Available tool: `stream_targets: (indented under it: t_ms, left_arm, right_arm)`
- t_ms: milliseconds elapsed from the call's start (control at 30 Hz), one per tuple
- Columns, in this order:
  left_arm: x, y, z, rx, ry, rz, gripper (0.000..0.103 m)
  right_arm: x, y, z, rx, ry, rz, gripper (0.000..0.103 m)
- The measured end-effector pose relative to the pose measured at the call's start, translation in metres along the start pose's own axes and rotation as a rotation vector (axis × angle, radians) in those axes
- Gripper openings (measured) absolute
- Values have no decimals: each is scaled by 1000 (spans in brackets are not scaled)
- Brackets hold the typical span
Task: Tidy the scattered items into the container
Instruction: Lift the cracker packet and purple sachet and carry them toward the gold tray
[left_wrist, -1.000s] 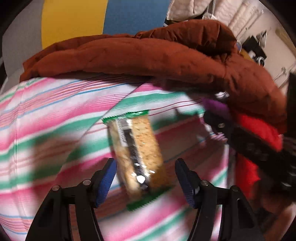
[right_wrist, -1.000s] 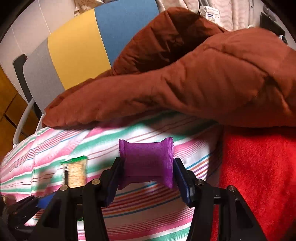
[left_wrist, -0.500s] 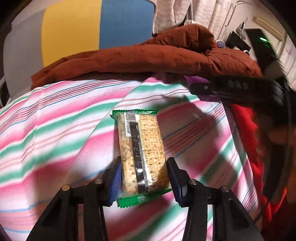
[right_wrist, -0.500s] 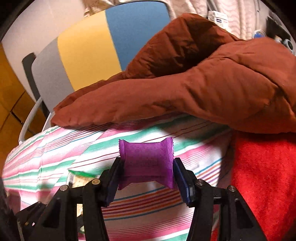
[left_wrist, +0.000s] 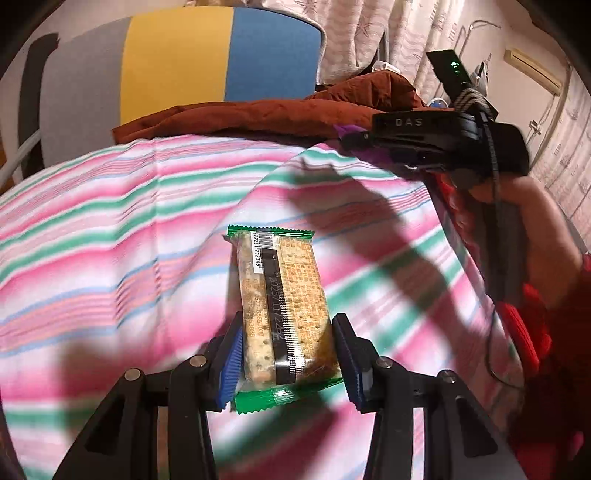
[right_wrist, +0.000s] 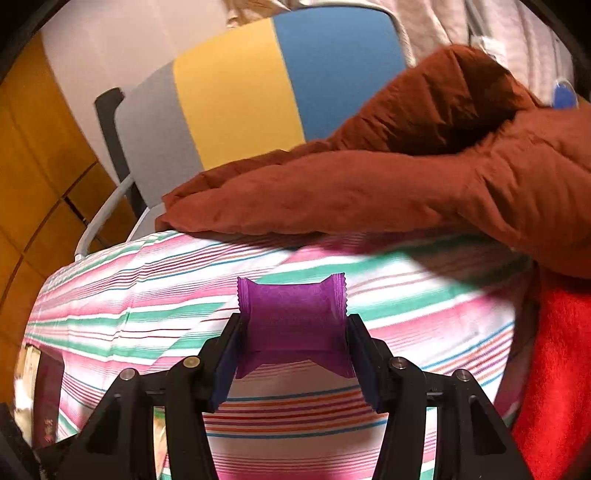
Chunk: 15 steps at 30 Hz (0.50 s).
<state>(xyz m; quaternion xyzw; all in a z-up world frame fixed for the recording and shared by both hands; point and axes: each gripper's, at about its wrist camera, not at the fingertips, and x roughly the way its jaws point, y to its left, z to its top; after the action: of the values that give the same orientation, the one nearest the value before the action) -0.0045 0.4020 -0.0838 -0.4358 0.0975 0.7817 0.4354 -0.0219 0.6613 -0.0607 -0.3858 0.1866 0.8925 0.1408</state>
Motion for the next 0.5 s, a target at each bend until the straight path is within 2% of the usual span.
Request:
stream_targets:
  t_ms: [133, 233, 400, 500]
  left_arm:
    - [-26, 17, -14, -62, 1, 0, 46]
    - [-53, 26, -23, -53, -34, 25, 46]
    - [-89, 34, -38, -28, -64, 43, 46]
    - [-108, 40, -52, -31, -73, 44, 46]
  right_arm:
    - [-4, 20, -4, -84, -32, 14, 56]
    - [-5, 39, -10, -165, -42, 17, 56]
    - [-1, 63, -17, -215, -6, 40, 56]
    - [2, 75, -25, -247, 27, 22, 56]
